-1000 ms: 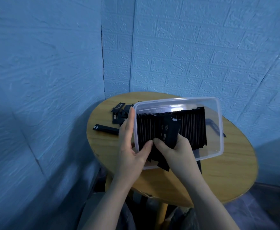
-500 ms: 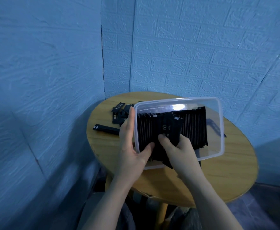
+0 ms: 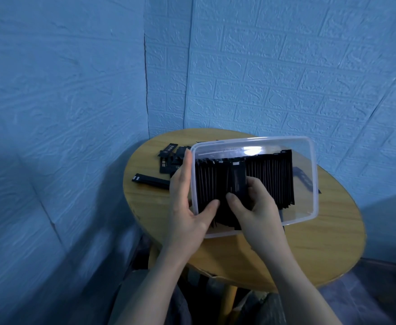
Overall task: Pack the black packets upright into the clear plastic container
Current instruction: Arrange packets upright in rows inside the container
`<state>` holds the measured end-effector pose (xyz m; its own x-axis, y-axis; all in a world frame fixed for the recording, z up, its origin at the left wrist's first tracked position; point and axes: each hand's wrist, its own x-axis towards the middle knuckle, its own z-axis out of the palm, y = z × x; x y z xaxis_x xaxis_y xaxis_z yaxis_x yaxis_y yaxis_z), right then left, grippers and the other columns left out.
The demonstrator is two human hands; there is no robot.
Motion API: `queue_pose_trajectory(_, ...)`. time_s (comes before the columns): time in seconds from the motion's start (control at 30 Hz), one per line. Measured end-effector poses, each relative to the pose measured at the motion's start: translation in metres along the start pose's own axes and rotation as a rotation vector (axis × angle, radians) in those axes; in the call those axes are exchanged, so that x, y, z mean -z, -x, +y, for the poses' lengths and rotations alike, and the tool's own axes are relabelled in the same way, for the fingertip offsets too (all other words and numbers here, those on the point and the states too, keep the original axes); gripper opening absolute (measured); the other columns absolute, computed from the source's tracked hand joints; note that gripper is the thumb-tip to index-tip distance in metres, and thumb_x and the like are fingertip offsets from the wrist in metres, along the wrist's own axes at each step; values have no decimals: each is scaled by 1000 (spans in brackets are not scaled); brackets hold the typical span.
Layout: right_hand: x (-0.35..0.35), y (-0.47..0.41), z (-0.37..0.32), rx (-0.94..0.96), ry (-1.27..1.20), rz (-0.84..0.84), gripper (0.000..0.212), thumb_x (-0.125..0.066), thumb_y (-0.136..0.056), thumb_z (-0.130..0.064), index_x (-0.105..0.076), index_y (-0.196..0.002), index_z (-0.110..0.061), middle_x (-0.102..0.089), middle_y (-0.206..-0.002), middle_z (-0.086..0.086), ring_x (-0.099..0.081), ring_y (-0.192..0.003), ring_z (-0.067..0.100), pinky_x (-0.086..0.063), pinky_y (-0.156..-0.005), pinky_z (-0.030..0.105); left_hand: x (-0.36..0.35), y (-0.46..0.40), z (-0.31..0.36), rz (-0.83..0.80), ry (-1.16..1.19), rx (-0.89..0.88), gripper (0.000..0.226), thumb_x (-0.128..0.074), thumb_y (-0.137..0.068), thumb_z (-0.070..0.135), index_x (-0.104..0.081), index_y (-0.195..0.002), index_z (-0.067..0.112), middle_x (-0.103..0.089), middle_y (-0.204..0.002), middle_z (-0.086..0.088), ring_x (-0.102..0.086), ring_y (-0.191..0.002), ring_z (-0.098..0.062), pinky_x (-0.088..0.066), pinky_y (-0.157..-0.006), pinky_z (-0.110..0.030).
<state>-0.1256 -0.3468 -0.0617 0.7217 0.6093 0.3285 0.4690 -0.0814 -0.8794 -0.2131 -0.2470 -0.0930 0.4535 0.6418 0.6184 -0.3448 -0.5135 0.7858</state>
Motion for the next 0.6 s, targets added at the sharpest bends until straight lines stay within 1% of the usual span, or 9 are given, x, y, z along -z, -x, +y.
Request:
queue_pose_trajectory(0.03,1,-1,0,-4,-19,3,20,-62,-92,-15,-58,-111,-18,-67,-97,-11,-61,-89,-6,-50,-72,13,0,0,0,-1,-1,-1,96,-69,-79,-3,-19,-147,44,-27,-147,32,-23,-141,8,-23,-111,-11)
queue_pose_trajectory(0.1,2,-1,-1,-20,-64,-15,16,-62,-92,-11,-61,-105,-19,-69,-95,-7,-63,-89,-2,-51,-73,16,0,0,-1,-1,1,0,96,-69,-80,-4,-19,-147,44,-27,-146,34,-24,-141,7,-24,-112,-12)
queue_pose_trajectory(0.2,3,-3,-3,-45,-141,-25,16,-63,-90,-7,-64,-102,-17,-71,-93,-3,-66,-88,6,-54,-76,23,0,0,0,4,4,10,99,-69,-81,-9,-19,-147,44,-28,-147,28,-25,-141,7,-25,-112,-13)
queue_pose_trajectory(0.27,3,-4,-3,-38,-127,8,14,-64,-89,-8,-65,-101,-16,-70,-91,-2,-66,-87,9,-54,-75,25,0,0,0,6,2,5,98,-69,-80,-8,-19,-147,44,-28,-147,28,-25,-141,8,-25,-112,-13)
queue_pose_trajectory(0.33,2,-5,-2,-21,-83,41,12,-65,-89,-11,-66,-99,-18,-70,-90,-1,-65,-87,12,-53,-75,29,0,0,0,1,3,4,97,-69,-80,-3,-19,-147,45,-28,-146,32,-25,-141,8,-26,-113,-15)
queue_pose_trajectory(0.4,2,-4,-2,-13,-80,46,10,-65,-90,-12,-67,-92,-22,-71,-86,-3,-66,-85,12,-55,-74,31,0,0,-1,-1,0,3,96,-69,-80,0,-19,-147,47,-27,-145,36,-25,-141,8,-26,-113,-15)
queue_pose_trajectory(0.47,2,-4,-2,-20,-81,59,11,-66,-90,-13,-69,-88,-23,-71,-81,-5,-66,-82,10,-56,-74,33,0,0,-1,5,-9,-6,96,-69,-79,1,-19,-147,48,-26,-144,39,-24,-141,9,-24,-111,-11)
queue_pose_trajectory(0.57,2,-4,-2,-9,-42,96,11,-66,-89,-14,-67,-87,-25,-70,-81,-6,-65,-80,7,-55,-72,31,0,0,0,8,-13,-12,100,-69,-79,2,-19,-146,55,-25,-146,38,-23,-141,8,-23,-110,-9)
queue_pose_trajectory(0.6,1,-4,-2,-6,-15,103,10,-67,-89,-15,-66,-88,-25,-69,-82,-7,-64,-80,7,-55,-72,31,0,1,0,5,-14,-11,100,-70,-79,1,-18,-146,54,-25,-146,36,-22,-141,9,-23,-109,-8)
